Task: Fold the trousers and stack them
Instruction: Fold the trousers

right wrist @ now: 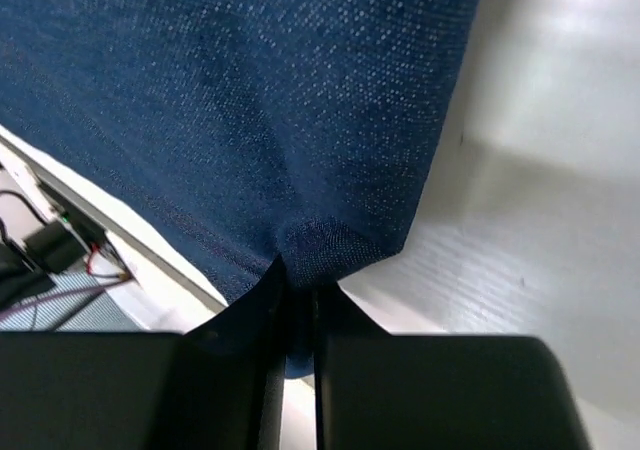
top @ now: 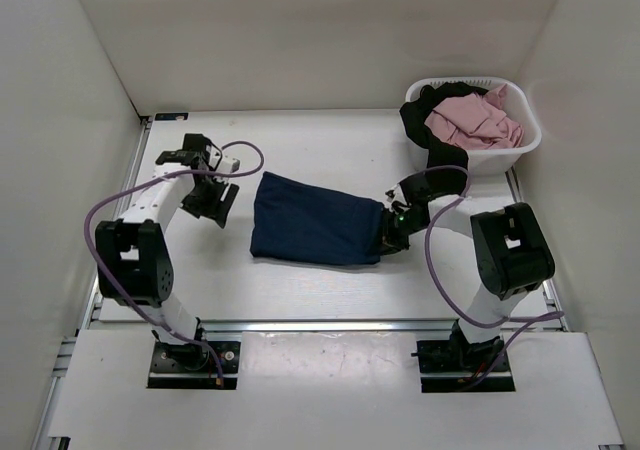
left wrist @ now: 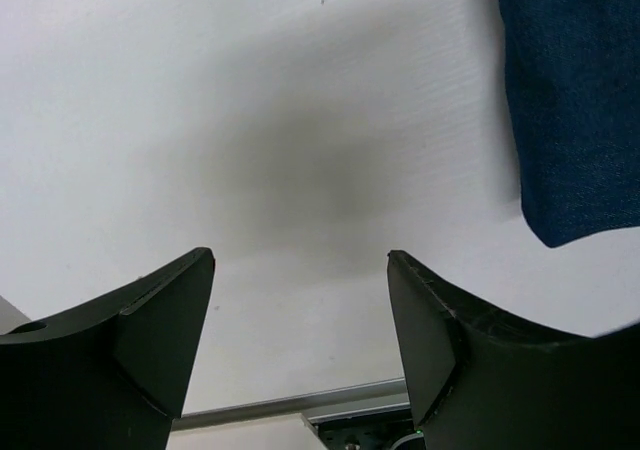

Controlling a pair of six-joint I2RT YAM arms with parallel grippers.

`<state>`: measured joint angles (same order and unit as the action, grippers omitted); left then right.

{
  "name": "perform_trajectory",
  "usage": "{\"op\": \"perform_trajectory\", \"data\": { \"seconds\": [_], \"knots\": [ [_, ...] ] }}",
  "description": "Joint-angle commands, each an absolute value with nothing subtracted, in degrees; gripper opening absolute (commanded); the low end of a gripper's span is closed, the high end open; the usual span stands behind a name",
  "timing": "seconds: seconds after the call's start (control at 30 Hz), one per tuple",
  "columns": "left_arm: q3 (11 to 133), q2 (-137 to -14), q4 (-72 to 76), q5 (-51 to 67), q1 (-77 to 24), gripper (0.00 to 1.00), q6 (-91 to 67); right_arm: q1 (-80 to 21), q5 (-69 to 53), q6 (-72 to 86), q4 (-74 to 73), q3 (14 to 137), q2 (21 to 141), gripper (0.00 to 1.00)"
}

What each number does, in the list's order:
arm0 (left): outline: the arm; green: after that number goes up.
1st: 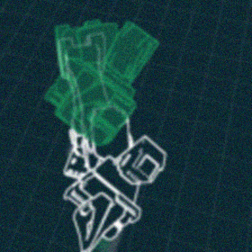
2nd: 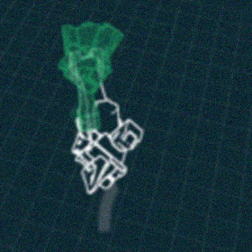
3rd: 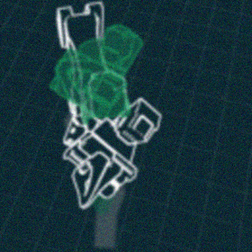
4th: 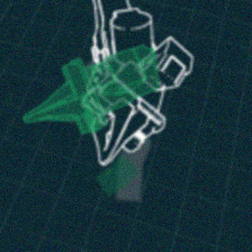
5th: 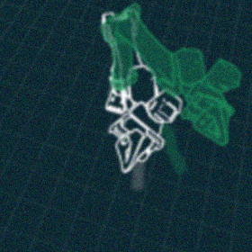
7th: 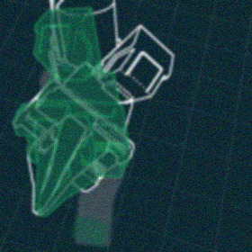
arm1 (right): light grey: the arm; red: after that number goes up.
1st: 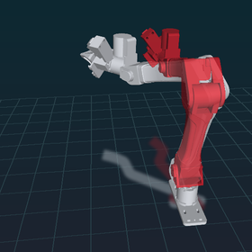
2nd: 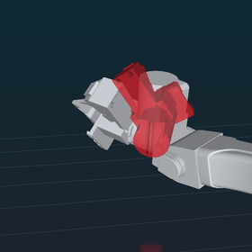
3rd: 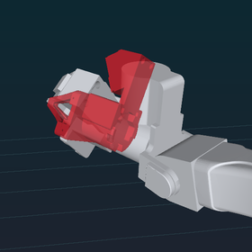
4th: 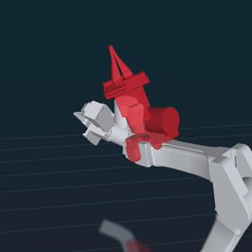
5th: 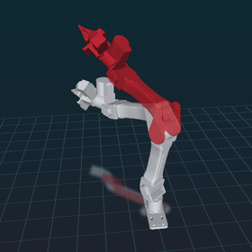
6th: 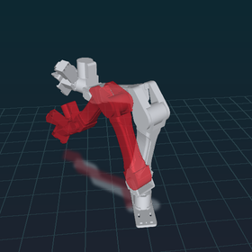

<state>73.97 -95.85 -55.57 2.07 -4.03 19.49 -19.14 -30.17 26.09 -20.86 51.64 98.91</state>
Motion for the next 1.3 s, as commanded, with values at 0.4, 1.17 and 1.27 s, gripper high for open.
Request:
{"op": "perform_trajectory", "data": {
  "seconds": [0.4,1.17,1.27],
  "knots": [
    [71.10,-79.82,-59.50,-2.45,3.33,0.89,18.72,-13.97,-10.93,13.80,-51.66,72.04,80.72,0.99],
    [58.10,-57.39,-63.80,-12.92,15.64,1.00,15.91,-2.46,6.41,16.52,-67.32,83.85,64.25,0.99],
    [58.10,-56.25,-63.81,-12.92,15.64,1.00,15.91,-2.46,7.55,16.00,-67.32,83.15,62.67,0.99]
  ]
}}
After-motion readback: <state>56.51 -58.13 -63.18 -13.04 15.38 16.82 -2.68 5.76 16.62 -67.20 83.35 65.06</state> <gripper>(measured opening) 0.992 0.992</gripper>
